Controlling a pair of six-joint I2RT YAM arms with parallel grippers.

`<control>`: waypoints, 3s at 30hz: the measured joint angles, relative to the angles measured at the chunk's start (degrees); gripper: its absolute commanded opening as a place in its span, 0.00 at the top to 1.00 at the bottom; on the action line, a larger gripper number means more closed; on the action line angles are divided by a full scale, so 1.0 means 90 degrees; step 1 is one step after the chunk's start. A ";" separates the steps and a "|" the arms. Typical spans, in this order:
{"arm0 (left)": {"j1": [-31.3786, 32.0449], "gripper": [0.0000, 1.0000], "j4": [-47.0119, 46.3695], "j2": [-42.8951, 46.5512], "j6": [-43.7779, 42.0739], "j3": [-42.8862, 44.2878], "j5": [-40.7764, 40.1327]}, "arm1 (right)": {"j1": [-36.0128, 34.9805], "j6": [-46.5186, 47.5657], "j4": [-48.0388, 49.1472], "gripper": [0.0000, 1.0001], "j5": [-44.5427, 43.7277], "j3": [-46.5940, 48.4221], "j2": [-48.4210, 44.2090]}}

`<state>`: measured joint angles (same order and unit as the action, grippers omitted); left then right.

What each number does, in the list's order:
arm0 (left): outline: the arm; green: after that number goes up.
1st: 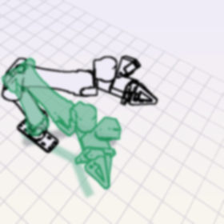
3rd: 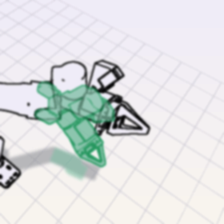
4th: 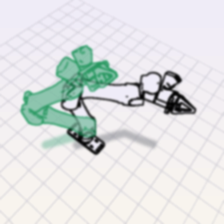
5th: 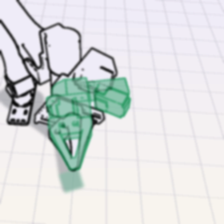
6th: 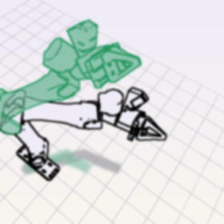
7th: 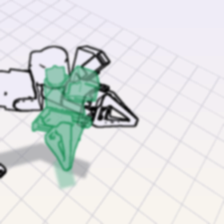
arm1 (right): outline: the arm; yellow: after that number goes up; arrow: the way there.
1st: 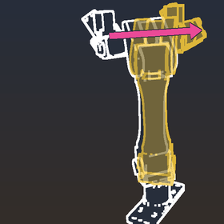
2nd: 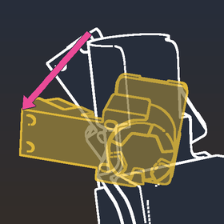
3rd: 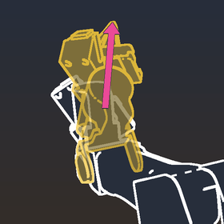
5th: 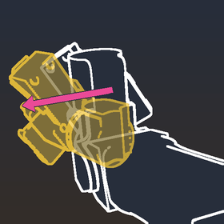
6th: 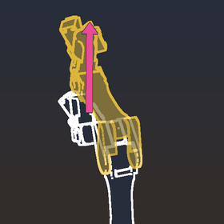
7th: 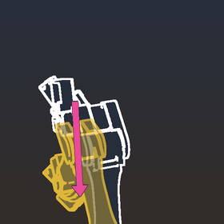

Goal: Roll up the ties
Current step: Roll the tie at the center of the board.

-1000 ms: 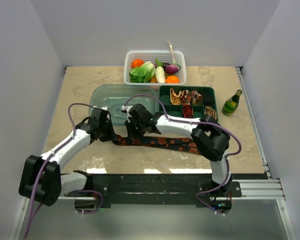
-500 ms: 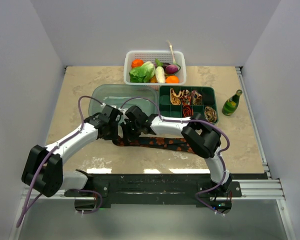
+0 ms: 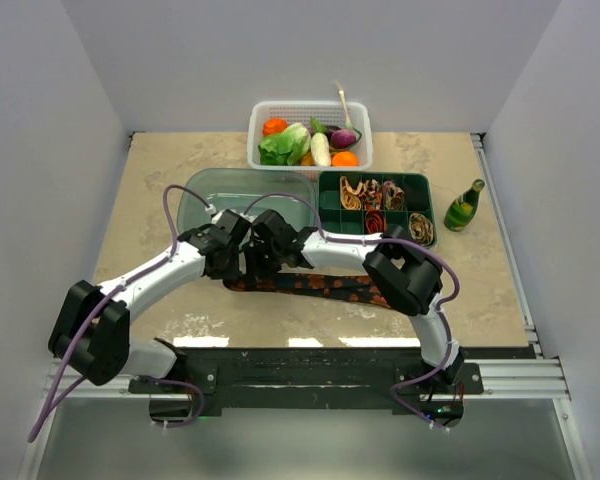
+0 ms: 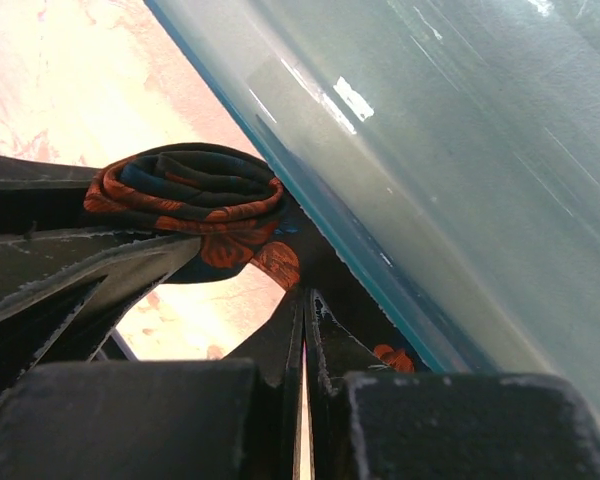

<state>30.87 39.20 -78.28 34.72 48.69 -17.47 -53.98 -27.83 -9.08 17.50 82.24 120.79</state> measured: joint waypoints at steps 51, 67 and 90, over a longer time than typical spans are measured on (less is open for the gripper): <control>0.1064 1.00 0.1081 0.0561 0.0889 -0.0287 -0.0583 | -0.0347 -0.1292 0.1659 1.00 -0.0350 -0.1331 -0.0908; 0.1081 1.00 0.0559 0.1270 0.1020 -0.0661 -0.0534 | -0.0002 -0.1841 0.2412 1.00 -0.0376 -0.2169 -0.1163; 0.1081 1.00 0.0578 0.0782 0.1022 -0.0661 -0.0714 | -0.0342 -0.2657 0.3553 1.00 0.0512 -0.2050 -0.0177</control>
<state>40.60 44.40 -71.24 43.92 42.74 -23.90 -57.06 -51.75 22.90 22.11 63.79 119.20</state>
